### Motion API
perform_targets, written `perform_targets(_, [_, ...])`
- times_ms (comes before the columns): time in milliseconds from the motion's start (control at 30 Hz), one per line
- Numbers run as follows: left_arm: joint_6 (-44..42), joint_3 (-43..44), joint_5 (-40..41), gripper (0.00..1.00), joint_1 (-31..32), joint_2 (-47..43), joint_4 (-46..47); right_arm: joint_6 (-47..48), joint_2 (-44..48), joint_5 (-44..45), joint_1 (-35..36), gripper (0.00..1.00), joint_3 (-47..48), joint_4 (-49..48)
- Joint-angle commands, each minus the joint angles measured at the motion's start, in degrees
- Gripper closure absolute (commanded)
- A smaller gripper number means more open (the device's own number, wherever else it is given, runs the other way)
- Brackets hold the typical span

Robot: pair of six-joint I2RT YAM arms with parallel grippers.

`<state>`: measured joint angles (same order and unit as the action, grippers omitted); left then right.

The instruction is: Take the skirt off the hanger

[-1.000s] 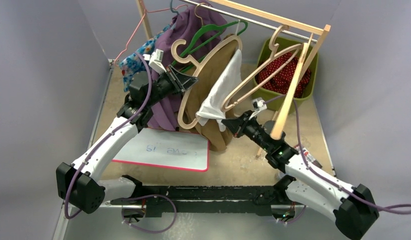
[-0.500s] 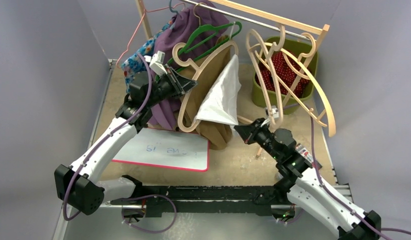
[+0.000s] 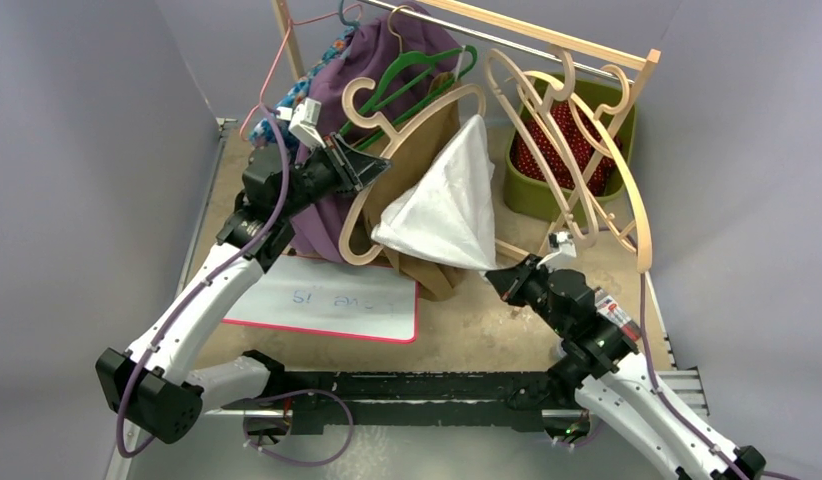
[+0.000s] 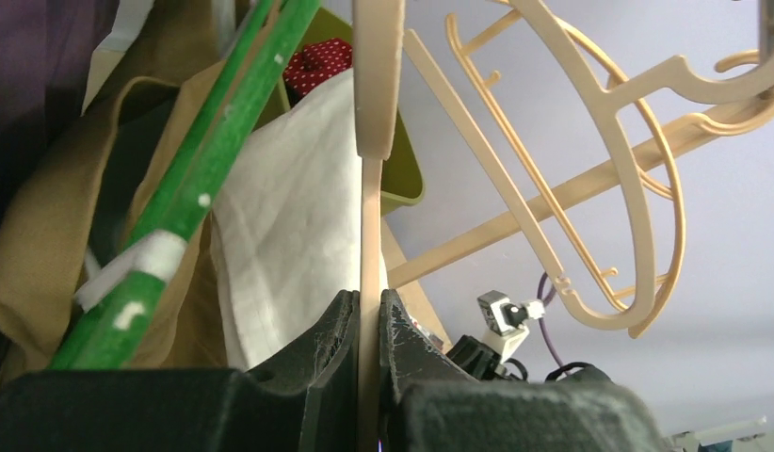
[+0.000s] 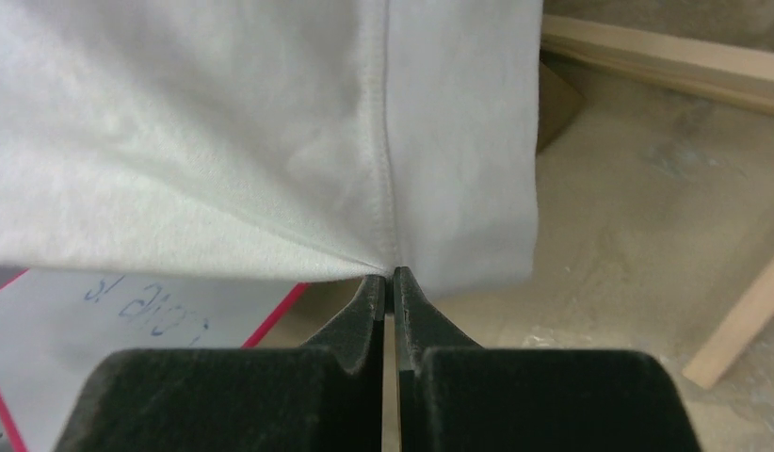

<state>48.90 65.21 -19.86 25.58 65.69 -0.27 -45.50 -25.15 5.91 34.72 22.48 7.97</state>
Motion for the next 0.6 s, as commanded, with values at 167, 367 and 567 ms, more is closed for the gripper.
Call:
perform_targets(167, [-0.1,4.7,-2.1,1.0,-0.4,-3.2,10.8,-6.6,-3.2,9.6,-0.4,1.0,5.4,9.7])
perform_targets(367, [1.0,6.1,-3.6,1.0,-0.4,-3.4,12.0,-8.1,-2.9,11.4,-0.4,1.0,6.7,13.1])
perform_targets(567, [-1.5,9.0,-2.4,1.0,-0.4,-5.4,7.7,-7.1,-5.8,11.8,-0.4,1.0,6.4,11.0])
